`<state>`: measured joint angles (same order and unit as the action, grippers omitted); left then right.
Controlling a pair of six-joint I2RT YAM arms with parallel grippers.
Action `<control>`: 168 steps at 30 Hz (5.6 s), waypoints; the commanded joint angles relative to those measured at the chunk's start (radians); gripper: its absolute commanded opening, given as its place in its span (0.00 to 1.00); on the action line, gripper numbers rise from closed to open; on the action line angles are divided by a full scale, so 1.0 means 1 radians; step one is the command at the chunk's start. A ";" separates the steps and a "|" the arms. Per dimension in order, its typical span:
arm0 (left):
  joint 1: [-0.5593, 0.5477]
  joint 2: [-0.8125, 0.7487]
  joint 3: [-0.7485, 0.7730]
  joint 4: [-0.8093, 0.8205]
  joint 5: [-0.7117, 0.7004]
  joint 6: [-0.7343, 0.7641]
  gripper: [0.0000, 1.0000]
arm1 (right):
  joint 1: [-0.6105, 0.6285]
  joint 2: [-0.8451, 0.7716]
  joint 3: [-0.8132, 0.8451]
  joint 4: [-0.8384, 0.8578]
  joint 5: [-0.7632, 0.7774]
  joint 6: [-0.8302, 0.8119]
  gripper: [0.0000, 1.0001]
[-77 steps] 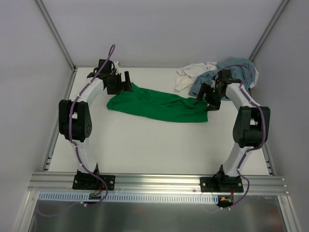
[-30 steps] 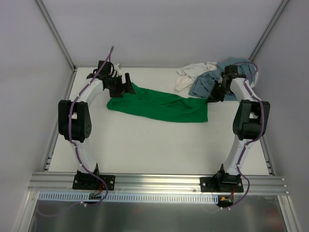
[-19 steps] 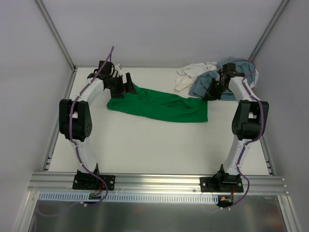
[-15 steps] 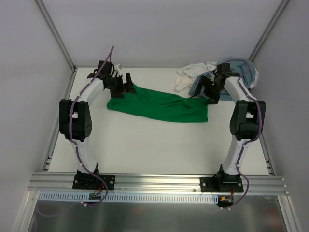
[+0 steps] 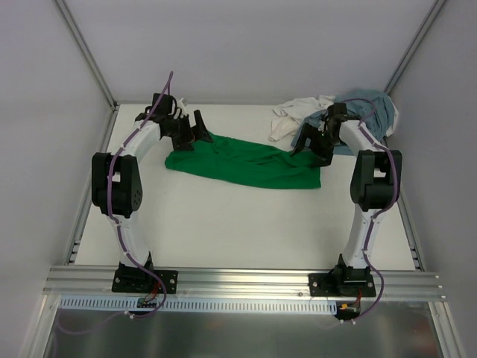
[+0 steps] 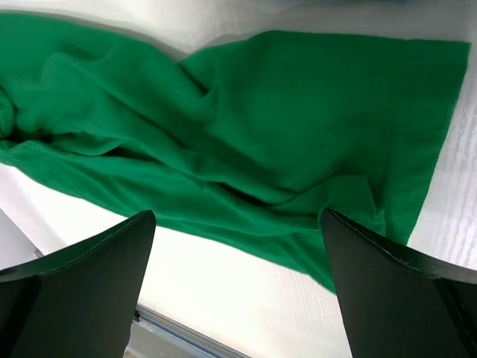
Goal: Fold and stack the t-shirts
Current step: Rotate the tshirt 90 degrees
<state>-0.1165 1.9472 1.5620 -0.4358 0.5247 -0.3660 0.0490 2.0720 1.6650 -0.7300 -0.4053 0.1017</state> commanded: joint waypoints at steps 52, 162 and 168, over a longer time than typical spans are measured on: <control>-0.081 0.383 0.460 -0.472 -0.517 -0.435 0.99 | 0.025 0.000 -0.007 -0.100 -0.023 0.064 0.99; -0.048 -0.491 -0.229 0.249 0.061 -0.222 0.99 | 0.457 -0.067 -0.074 -0.172 -0.064 0.050 0.47; -0.048 -0.493 -0.235 0.247 0.061 -0.218 0.99 | 0.459 -0.062 -0.091 -0.166 -0.063 0.053 0.47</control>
<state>-0.1577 1.4662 1.3025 -0.2211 0.5674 -0.5877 0.5018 2.0151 1.5600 -0.8734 -0.4534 0.1421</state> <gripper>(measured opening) 0.986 0.467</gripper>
